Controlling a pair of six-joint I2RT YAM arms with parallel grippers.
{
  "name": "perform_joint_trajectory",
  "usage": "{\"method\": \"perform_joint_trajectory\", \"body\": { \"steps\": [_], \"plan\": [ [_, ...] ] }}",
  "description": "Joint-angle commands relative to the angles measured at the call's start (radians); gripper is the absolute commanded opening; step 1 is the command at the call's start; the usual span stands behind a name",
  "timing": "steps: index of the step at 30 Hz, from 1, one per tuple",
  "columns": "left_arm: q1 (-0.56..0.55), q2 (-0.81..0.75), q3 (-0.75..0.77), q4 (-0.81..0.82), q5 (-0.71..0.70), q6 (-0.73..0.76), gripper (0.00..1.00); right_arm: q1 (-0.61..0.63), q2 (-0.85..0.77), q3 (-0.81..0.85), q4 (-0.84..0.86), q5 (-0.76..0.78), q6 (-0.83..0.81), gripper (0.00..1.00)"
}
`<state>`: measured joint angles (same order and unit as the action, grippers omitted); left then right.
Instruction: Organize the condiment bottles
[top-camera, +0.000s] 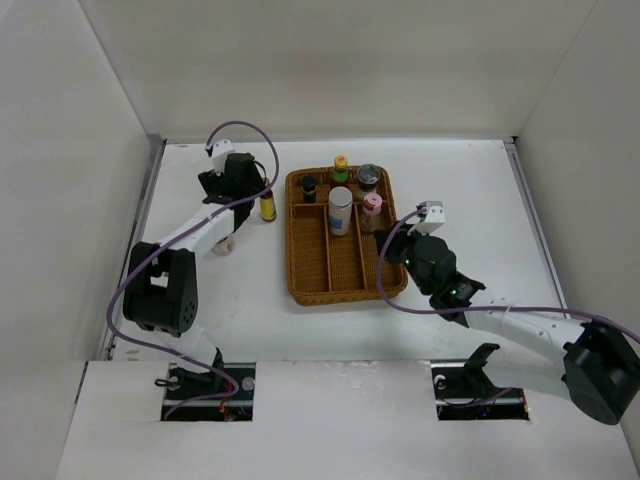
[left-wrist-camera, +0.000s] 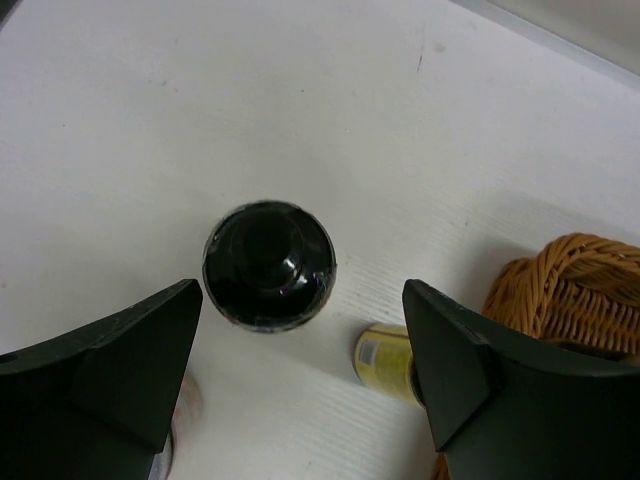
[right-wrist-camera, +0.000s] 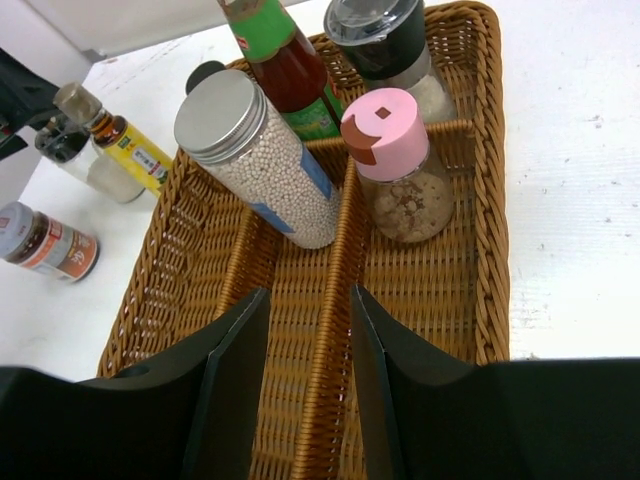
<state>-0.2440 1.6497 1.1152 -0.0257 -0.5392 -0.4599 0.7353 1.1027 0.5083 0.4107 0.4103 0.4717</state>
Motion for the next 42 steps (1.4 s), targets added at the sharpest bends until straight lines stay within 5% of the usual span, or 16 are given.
{"method": "perform_joint_trajectory", "body": {
  "steps": [1,29,37,42],
  "plan": [
    [0.022,0.01,0.06,0.02,-0.001,0.018,0.81,0.009,0.013,0.01,0.065,-0.011,0.01,0.44],
    [0.062,0.068,0.018,0.066,0.01,-0.006,0.66,0.009,0.037,0.016,0.065,-0.011,0.007,0.46],
    [0.084,0.058,0.009,0.075,-0.004,-0.017,0.35,0.009,0.023,0.012,0.065,-0.011,0.007,0.46],
    [0.082,-0.146,-0.073,0.22,-0.131,-0.045,0.31,0.009,0.02,0.01,0.071,-0.011,0.005,0.49]
  ]
}}
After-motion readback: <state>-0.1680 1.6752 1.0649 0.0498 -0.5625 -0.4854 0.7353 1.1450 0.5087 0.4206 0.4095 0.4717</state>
